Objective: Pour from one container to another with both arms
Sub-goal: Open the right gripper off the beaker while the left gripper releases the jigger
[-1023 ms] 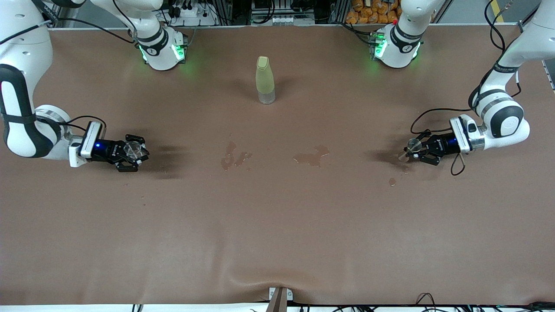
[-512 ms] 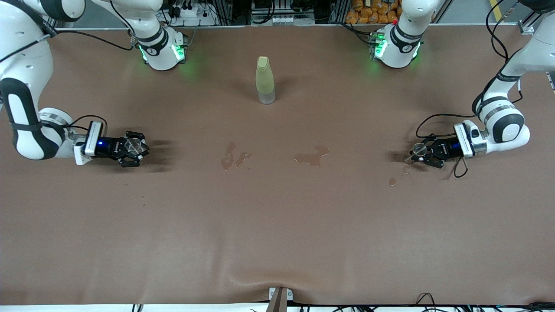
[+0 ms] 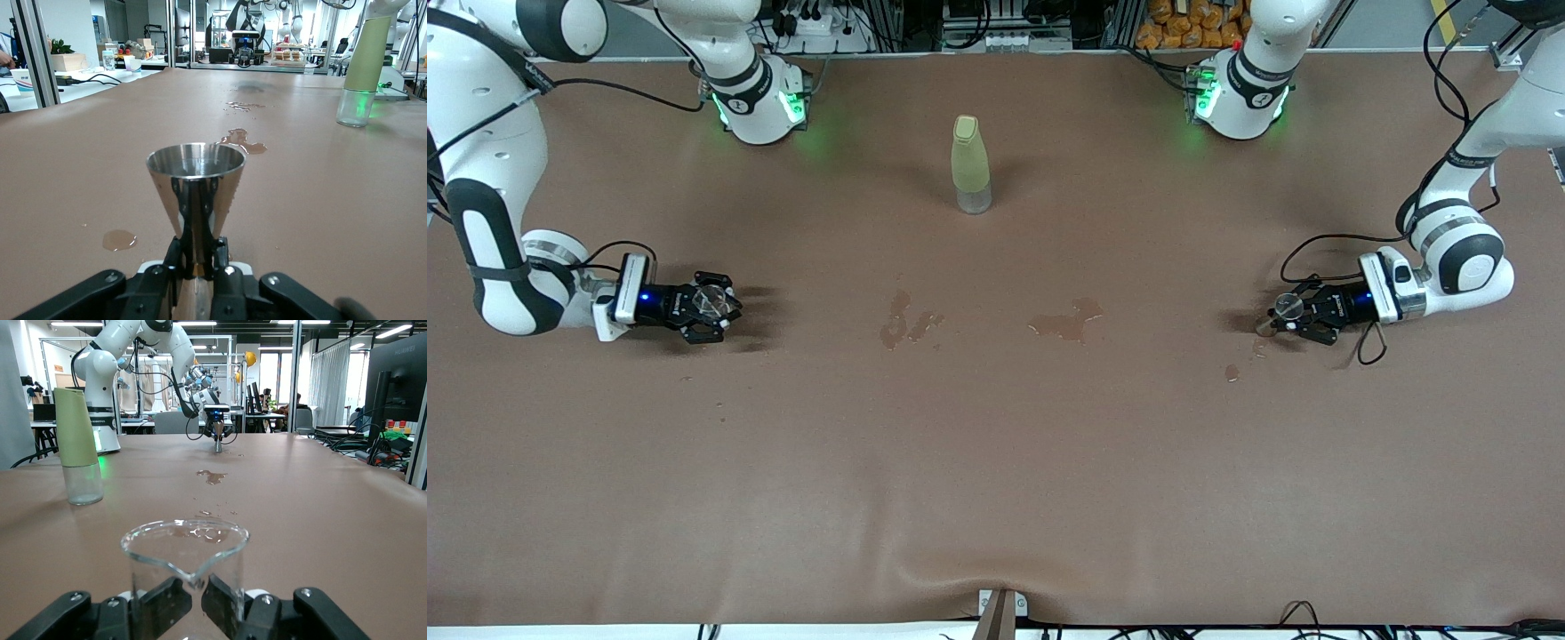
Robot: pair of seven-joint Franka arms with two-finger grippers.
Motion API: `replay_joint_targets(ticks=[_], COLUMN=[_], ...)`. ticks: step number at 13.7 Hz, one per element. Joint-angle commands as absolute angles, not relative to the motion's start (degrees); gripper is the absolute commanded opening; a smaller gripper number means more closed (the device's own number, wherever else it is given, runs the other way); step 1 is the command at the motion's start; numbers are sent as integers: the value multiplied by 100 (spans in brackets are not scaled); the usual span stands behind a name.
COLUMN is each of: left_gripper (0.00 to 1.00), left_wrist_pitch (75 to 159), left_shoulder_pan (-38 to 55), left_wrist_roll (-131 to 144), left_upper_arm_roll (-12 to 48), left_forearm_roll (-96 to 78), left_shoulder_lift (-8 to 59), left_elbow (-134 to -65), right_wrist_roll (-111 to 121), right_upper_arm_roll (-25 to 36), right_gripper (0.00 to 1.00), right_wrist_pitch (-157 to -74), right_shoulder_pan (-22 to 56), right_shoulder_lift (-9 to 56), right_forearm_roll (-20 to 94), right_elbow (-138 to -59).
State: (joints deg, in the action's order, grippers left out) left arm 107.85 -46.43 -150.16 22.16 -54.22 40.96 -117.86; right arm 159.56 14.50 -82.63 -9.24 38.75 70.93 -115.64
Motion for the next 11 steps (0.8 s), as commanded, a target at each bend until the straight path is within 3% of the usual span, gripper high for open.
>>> replay_joint_targets(ticks=[1,4,6,8,11], left_gripper=[0,0,17,21,39], left_wrist_pitch=[10644,10635,10626,10565,10547], left_shoulder_pan=[-4667,-4667,-4667,-4667,-4667], left_wrist_roll=[-14968,-14968,-14968,-14959,-14959], left_upper_arm_roll=[2215,2224,2215,2224,2224], left_forearm_roll=[-5309,-5309,-5317,-5317,-5317], left_shoulder_lift=[4096,4104,4104,4096,4087], left_elbow=[-11716,-11716,-11716,-11716,-11716], right_wrist_roll=[17112,17279,17297,17384,17420], right_upper_arm_roll=[1415,1415,1415,1415,1415], right_gripper=[0,0,0,0,0], right_wrist_pitch=[-8191,-8191,-8200,-8297,-8375], right_shoulder_pan=[-1116,-1116,-1116,-1142,-1151], right_shoulder_lift=[4191,4412,4517,4640,4772], right_forearm_roll=[7022,7022,7040,7031,7031], right_elbow=[-11365,-11189,-11153,-11074,-11039])
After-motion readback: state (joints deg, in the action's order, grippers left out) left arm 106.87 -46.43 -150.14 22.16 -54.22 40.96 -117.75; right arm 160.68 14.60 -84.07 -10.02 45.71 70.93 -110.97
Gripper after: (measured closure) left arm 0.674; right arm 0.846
